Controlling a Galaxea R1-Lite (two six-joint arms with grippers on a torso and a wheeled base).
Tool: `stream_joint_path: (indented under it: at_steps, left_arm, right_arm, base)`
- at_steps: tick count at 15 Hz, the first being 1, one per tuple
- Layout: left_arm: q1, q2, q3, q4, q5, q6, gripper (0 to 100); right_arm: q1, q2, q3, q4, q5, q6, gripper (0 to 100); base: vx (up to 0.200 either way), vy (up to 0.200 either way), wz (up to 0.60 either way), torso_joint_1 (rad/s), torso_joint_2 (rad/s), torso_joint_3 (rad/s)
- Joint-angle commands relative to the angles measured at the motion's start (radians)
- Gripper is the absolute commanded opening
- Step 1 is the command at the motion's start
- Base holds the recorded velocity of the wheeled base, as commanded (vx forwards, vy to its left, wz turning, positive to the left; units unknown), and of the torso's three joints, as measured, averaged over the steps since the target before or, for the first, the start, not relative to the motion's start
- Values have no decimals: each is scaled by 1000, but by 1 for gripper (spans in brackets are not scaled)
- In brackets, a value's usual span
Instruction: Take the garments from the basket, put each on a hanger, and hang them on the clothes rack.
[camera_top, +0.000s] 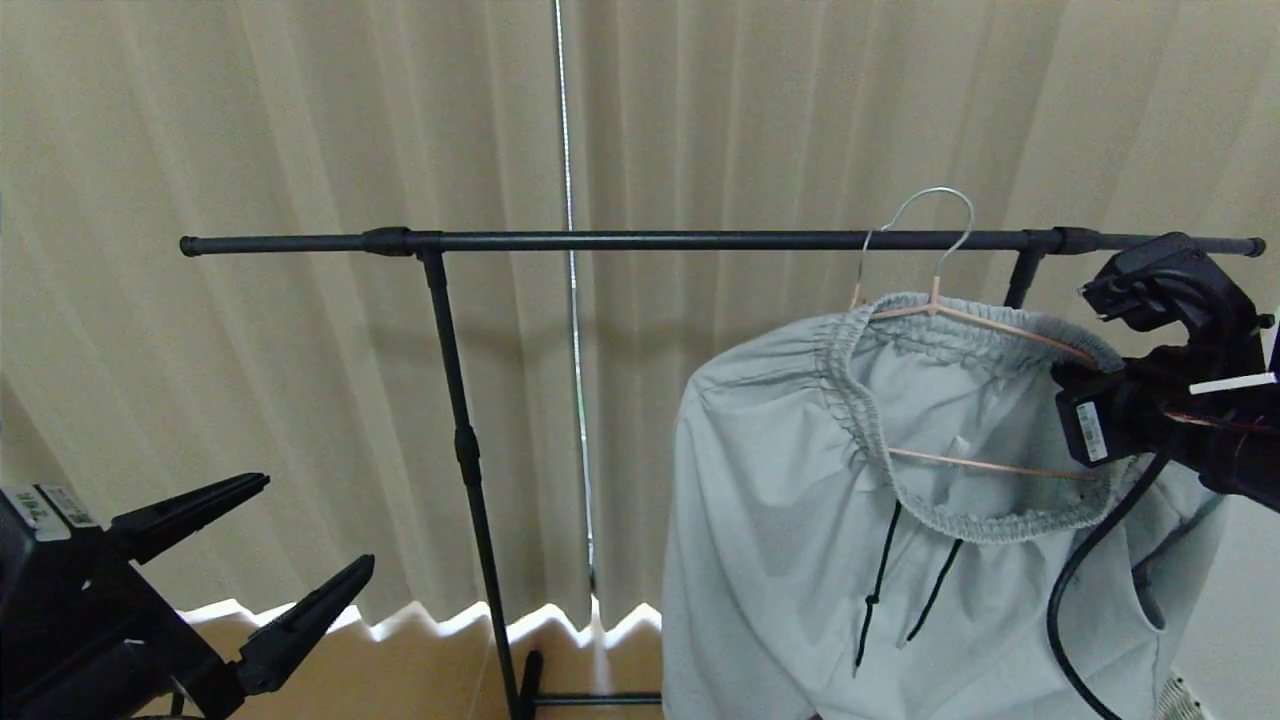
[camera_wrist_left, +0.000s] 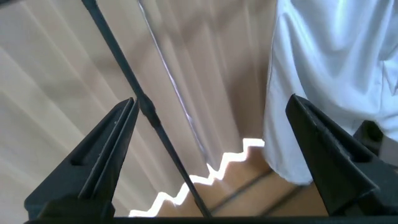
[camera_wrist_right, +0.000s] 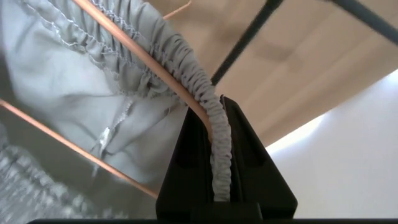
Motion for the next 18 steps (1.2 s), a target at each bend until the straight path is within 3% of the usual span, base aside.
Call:
stream_joint_path:
  at_steps: [1,4,8,11,13,15,18]
  left_arm:
    - [0,4,2,0,0,1,100]
    - [0,4,7,0,0,4,100]
    - [-8,-1,17,-1,0,8,100]
    - [-8,-1,17,0,0,8,100]
    - [-8,-1,17,0,0,8,100]
    - [-8,-1,17,0,0,8,100]
    - [-8,-5,17,-1,0,8,100]
  right_arm:
    - [1,28,-8,2,-2,0,0]
    - [1,25,-13,0,-4,0,0]
    - [1,28,-35,2,-10,-1,0]
    - [63,91,-105,2,-151,-1,0]
    - [98,122,-151,13,-186,-3,0]
    - [144,212,-237,17,-294,-8,0]
    - [163,315,-298,17,-355,-9,0]
  base:
    - [200,0,0,7,7,7]
    - [200,0,0,7,4,6]
    - [0,0,0,0,0,0]
    - [0,0,0,0,0,0]
    - [0,0,0,0,0,0]
    - [0,0,0,0,0,0]
    - [0,0,0,0,0,0]
